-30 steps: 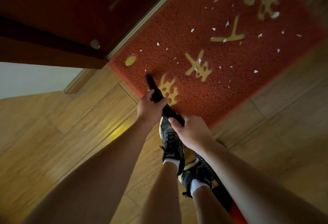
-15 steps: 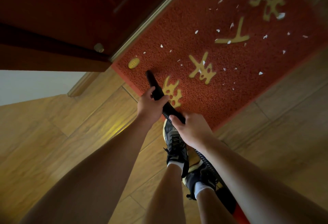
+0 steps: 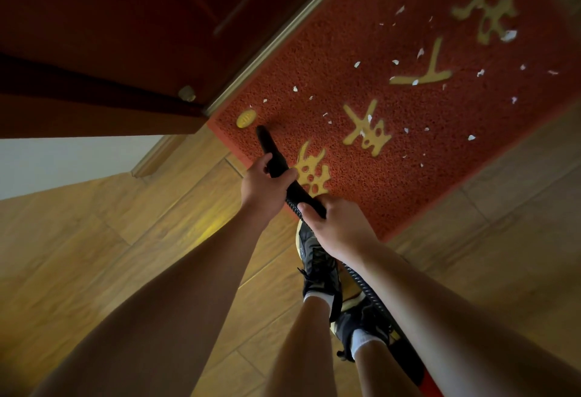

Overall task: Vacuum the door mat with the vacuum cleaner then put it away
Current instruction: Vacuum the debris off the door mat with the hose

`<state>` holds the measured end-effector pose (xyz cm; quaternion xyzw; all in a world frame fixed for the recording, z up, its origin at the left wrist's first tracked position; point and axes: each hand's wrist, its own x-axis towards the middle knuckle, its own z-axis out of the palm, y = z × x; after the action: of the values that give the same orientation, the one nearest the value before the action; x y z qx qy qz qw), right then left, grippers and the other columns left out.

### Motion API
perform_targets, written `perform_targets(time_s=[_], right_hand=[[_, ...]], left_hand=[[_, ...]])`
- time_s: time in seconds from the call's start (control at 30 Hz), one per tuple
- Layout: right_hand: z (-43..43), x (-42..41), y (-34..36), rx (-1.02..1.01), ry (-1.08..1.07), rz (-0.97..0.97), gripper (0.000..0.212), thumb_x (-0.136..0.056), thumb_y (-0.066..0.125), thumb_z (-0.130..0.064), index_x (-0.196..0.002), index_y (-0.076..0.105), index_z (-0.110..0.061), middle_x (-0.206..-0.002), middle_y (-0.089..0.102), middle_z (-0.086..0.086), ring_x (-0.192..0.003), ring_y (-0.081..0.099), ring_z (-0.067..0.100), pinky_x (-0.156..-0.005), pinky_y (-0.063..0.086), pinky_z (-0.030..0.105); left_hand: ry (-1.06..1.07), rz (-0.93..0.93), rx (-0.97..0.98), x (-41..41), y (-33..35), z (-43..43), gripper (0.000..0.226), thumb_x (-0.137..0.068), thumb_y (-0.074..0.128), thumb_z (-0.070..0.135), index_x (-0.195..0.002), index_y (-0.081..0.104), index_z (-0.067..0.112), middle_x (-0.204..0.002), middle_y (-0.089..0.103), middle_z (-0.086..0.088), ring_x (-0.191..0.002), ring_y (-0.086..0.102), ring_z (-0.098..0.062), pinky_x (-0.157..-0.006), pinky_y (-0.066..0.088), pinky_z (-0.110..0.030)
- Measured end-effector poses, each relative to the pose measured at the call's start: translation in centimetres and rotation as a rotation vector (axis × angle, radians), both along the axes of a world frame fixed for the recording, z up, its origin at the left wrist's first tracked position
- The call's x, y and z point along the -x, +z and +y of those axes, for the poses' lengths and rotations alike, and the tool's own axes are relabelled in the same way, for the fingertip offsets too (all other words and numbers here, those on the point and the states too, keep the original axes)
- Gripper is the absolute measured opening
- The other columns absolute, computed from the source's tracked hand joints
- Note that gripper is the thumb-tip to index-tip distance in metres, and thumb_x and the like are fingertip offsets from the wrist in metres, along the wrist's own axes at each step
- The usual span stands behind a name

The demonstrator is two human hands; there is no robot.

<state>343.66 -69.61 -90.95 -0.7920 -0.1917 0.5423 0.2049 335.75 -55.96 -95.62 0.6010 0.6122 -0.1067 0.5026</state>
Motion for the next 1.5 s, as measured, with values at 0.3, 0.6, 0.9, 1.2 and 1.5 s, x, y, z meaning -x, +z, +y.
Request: perform_targets(time_s=[0.3,0.6,0.9,1.2,1.5], right_hand=[[2.3,-0.6,-0.9,-0.028,0.029,-0.023,0.037,-0.101,0.051,-0.043,-0.093,0.065,-0.010,-0.064,0.059,0.001,-0.046,0.047,0.015,-0.040,0.030,0.025],[3.7,-0.8,-1.3,-0.032,0.021,-0.030,0.035,-0.101,0.052,-0.043,-0.087,0.063,-0.012,-0.062,0.057,-0.003,-0.047,0.049,0.013,-0.044,0.030,0.027],[4.7,-1.3,-1.5,-0.053,0.008,-0.026,0.034,-0.102,0.051,-0.040,-0.072,0.050,-0.023,-0.058,0.054,-0.004,-0.045,0.046,0.013,-0.043,0.028,0.027],[3.2,-1.6,-1.2,-0.038,-0.011,-0.027,0.036,-0.102,0.051,-0.043,-0.079,0.056,-0.015,-0.058,0.054,-0.003,-0.042,0.044,0.013,-0.041,0.027,0.025],[2.2,-2.3,-1.3,-0.023,-0.053,-0.040,0.040,-0.101,0.051,-0.044,-0.084,0.061,-0.010,-0.060,0.055,-0.001,-0.045,0.046,0.016,-0.045,0.030,0.028]], left_hand=[[-0.028,0.017,-0.049,-0.8,-0.2,2.4,0.067,-0.087,0.077,0.039,-0.146,0.053,0.019,-0.127,0.065,-0.002,-0.094,0.058,-0.012,-0.067,0.044,-0.021],[-0.066,0.024,-0.056,-1.2,-0.5,3.8,0.065,-0.089,0.075,0.037,-0.147,0.052,0.019,-0.124,0.065,-0.001,-0.093,0.057,-0.011,-0.058,0.040,-0.012],[-0.054,0.015,-0.045,-1.7,-1.1,4.7,0.069,-0.087,0.076,0.040,-0.147,0.051,0.019,-0.128,0.066,-0.003,-0.111,0.065,-0.021,-0.087,0.054,-0.033],[-0.094,0.011,-0.041,-2.5,-0.6,3.6,0.065,-0.088,0.075,0.039,-0.147,0.051,0.023,-0.120,0.065,0.003,-0.092,0.058,-0.010,-0.054,0.037,-0.006],[-0.104,-0.013,-0.038,-3.6,-0.9,2.7,0.066,-0.086,0.077,0.039,-0.145,0.052,0.023,-0.134,0.064,-0.003,-0.112,0.062,-0.020,-0.084,0.051,-0.029]])
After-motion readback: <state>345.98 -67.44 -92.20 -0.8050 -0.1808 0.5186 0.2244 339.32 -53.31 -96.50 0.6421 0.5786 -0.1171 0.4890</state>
